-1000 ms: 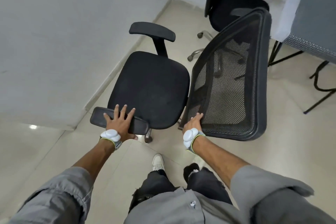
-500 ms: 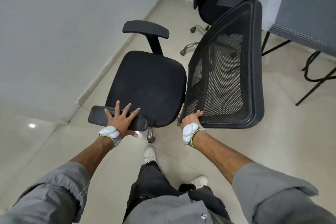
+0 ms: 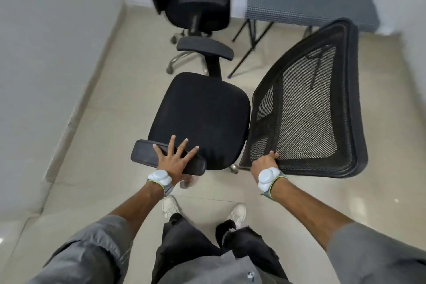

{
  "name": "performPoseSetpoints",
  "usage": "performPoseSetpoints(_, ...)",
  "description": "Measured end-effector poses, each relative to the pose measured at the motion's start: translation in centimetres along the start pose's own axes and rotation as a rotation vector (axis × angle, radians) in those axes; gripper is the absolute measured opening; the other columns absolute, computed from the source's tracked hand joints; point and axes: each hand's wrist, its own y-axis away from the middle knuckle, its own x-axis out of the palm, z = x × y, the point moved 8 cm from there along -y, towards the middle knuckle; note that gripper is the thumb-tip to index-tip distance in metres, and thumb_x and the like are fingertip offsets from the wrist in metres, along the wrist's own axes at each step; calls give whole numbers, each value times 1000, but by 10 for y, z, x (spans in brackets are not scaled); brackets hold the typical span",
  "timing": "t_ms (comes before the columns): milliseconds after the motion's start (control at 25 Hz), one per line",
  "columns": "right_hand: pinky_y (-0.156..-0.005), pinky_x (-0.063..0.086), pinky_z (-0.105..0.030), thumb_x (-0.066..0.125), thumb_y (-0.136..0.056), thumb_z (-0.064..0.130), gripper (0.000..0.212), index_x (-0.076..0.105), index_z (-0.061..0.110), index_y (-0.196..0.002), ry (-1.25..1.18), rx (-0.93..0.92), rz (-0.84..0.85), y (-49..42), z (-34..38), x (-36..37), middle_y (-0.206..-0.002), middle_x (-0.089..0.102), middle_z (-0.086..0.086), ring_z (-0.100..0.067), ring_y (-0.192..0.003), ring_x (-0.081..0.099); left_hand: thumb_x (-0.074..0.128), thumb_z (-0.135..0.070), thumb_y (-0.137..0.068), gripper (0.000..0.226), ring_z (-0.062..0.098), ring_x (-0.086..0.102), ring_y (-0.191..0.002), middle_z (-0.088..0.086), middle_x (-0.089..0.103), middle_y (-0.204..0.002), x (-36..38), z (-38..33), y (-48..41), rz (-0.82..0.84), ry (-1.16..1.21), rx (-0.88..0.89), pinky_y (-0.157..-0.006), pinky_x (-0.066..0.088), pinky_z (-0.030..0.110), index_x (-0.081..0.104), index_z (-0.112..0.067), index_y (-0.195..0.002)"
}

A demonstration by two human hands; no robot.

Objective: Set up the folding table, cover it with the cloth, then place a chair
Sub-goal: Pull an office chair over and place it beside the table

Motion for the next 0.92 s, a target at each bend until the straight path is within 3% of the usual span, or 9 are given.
performPoseSetpoints(240,-106,36,-56,34,-103,13,38,57,14,-134,-297,197,61,49,-100,123,-134,61,-4,-29,-125,54,57,-77,-77,108,37,-13,-151,3,-5,-166,-63,-153,-83,-5,-124,276,-107,5,80,-5,-38,-157)
performPoseSetpoints(320,-105,39,-50,36,-105,26,36,58,14,-131,-426,307,52,60,-143,171,-131,63,-5,-29,-121,57,49,-77,-81,101,34,-14,-152,4,-8,-166,-82,-212,-103,-28,-111,339,-110,3,77,-2,-35,-158)
performPoseSetpoints(400,-105,39,-46,34,-105,45,50,49,12,-140,-604,454,29,74,-187,221,-139,55,-11,-32,-127,50,44,-75,-86,97,31,-17,-152,6,-13,-166,-95,-270,-117,-58,-76,388,-115,1,71,-2,-31,-158)
performPoseSetpoints(480,-110,30,-52,30,-103,55,66,32,10,-152,-700,588,60,89,-222,270,-154,37,-16,-38,-141,32,43,-73,-88,97,31,-18,-151,8,-17,-165,-103,-321,-127,-88,-75,432,-118,0,66,-5,-27,-159)
performPoseSetpoints(600,-115,13,-66,28,-103,57,73,20,8,-156,-626,646,191,115,-249,337,-161,21,-22,-45,-148,14,43,-72,-89,98,32,-17,-152,9,-17,-165,-112,-395,-136,-91,-98,521,-118,-1,64,-8,-24,-158)
performPoseSetpoints(720,-112,10,-73,29,-104,53,67,31,7,-152,-566,687,217,141,-268,383,-158,29,-25,-51,-146,19,42,-72,-89,99,32,-17,-152,10,-16,-165,-124,-456,-151,-111,-143,594,-118,-2,65,-9,-23,-158)
performPoseSetpoints(920,-110,14,-75,32,-108,41,48,60,7,-127,-528,681,225,155,-304,425,-144,48,-29,-54,-141,29,38,-76,-87,100,31,-13,-152,10,-12,-166,-149,-535,-188,-144,-222,705,-119,0,64,-8,-22,-158)
